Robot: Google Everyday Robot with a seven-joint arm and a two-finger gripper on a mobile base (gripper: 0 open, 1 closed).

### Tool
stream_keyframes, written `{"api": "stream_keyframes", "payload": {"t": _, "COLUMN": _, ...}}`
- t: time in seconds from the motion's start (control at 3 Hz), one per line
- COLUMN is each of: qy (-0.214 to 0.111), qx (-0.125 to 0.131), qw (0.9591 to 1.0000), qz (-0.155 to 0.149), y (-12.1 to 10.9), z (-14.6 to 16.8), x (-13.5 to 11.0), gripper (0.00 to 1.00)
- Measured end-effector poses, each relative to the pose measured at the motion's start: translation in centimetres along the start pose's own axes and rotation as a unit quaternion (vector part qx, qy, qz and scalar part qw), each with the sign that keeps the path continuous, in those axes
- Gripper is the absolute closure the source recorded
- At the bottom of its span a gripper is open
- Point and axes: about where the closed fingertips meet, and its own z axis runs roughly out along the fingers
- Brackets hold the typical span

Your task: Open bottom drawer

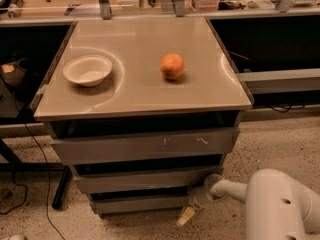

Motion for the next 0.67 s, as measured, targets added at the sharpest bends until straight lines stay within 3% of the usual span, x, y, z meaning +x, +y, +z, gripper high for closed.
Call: {"api": "stream_keyframes", "payload": {"t": 0.67, "qy": 0.008, "qx": -0.013, "qw": 0.9999, "qz": 0.007, "y": 0.96, "z": -0.5, "x": 0.68, "gripper": 0.0}}
